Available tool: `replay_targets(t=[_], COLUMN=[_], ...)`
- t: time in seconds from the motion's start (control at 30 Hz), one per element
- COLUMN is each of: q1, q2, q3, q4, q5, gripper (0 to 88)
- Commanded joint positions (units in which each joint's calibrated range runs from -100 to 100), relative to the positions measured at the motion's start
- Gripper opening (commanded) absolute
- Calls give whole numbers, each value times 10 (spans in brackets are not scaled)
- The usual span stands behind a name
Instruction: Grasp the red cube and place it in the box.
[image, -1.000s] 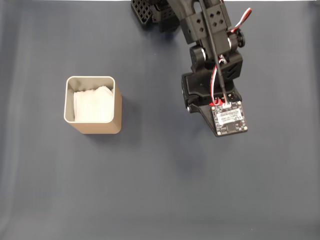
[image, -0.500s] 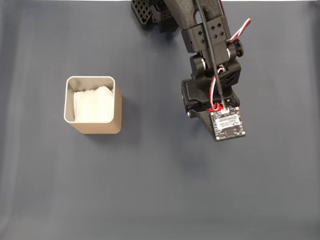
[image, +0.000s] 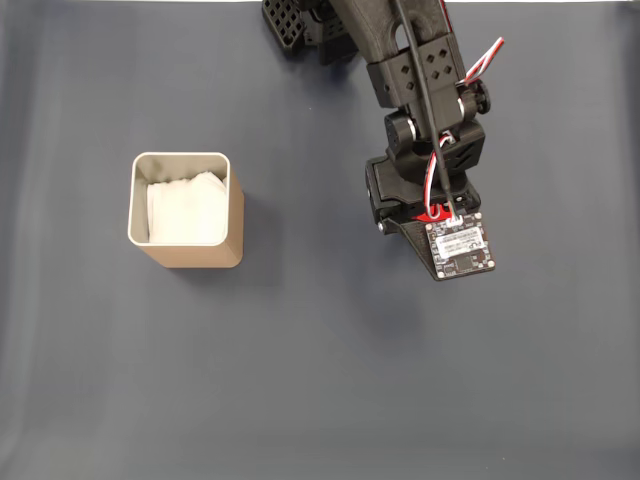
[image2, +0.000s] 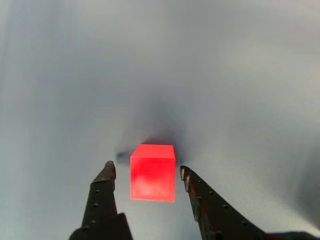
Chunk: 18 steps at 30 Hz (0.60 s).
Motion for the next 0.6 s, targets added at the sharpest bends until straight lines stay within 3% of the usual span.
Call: replay_targets(t=[0.0, 0.4, 0.57], q1=[-5, -15, -12], q2=[-11, -16, -16], q3=[-1, 1, 1], q4=[-2, 1, 2], q5=[1, 0, 6], gripper=[332, 326, 273])
